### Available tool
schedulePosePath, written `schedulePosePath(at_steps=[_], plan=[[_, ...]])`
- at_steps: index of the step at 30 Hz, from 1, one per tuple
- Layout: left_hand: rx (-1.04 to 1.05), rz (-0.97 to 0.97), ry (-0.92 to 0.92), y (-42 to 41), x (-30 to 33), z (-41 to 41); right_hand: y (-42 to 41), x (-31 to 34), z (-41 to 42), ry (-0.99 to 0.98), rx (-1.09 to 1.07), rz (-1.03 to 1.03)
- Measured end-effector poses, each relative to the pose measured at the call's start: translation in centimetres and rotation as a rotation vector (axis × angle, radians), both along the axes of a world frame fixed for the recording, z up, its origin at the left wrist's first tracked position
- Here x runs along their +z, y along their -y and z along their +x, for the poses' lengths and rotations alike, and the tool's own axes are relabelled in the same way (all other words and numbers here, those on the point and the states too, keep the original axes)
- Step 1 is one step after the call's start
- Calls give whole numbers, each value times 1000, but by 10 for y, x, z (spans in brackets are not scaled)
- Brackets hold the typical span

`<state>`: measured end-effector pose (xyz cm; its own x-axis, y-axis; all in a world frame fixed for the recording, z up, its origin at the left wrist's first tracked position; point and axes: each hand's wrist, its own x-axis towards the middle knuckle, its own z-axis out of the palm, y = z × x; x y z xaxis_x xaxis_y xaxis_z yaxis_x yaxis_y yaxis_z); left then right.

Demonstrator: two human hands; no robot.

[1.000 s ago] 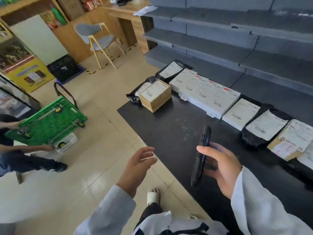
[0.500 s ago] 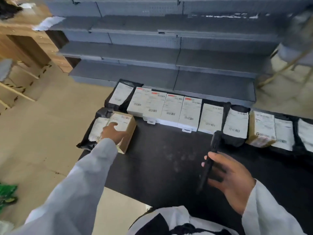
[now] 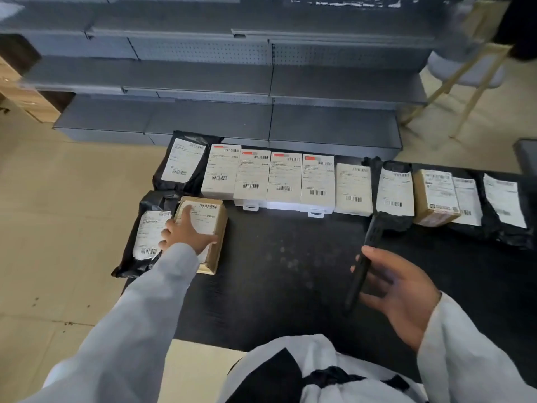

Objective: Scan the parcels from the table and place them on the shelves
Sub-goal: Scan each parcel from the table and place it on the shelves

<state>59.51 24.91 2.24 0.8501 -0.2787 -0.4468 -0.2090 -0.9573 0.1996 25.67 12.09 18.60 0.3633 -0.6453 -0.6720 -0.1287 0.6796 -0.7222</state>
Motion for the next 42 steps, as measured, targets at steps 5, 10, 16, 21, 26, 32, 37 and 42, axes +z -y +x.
schedulePosePath(at_steps=[5, 10, 16, 21, 26, 32, 37, 42], plan=[[-18, -100, 0, 16, 21, -48, 13, 1, -15, 85, 46, 3], [-89, -183, -28, 42, 35, -141, 39, -4, -62, 137, 93, 11], [-183, -156, -86, 77, 30, -264, 71, -25, -150, 144, 81, 94], [-309, -83, -128, 102, 7, -336, 86, -43, -217, 109, 23, 188], [-697, 28, -110, 120, -2, -380, 97, -43, -269, 77, -62, 212], [-1098, 47, -30, 143, -7, -407, 99, -41, -307, 89, -181, 160], [-1221, 16, -2, 152, -15, -408, 91, -36, -310, 104, -234, 150], [-993, -13, -56, 129, -19, -372, 72, -32, -282, 56, -191, 164]])
